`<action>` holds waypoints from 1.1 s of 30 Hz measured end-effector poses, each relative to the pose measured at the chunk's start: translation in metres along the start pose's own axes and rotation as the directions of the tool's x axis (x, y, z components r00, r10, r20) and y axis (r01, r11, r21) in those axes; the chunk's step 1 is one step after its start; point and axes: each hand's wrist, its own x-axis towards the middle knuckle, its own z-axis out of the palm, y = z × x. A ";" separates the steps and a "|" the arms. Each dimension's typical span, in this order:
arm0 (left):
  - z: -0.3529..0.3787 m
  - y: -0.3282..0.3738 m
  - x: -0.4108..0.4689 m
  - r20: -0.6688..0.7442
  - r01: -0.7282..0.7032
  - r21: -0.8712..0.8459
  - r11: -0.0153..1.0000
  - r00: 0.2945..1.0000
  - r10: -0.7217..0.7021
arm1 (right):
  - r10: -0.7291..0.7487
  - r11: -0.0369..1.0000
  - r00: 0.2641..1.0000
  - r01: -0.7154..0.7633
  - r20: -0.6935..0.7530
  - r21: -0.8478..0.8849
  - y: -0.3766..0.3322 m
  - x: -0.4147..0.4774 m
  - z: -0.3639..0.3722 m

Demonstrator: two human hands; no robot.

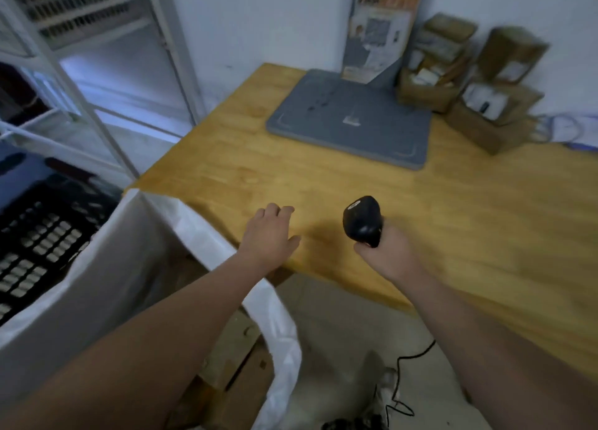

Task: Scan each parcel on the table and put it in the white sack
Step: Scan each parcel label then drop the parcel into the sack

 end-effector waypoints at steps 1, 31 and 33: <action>-0.005 0.017 0.010 -0.011 -0.027 -0.010 1.000 1.000 0.027 | 0.013 1.000 0.999 -0.013 -0.031 0.015 0.007 0.003 -0.018; -0.056 0.304 0.367 -0.028 -0.048 -0.452 0.891 0.999 0.040 | 0.045 0.886 0.958 0.093 -0.284 0.454 0.110 0.272 -0.344; -0.053 0.292 0.400 -0.001 0.021 -0.541 0.841 1.000 -0.026 | 0.144 0.744 0.968 0.029 -0.203 0.668 0.103 0.309 -0.330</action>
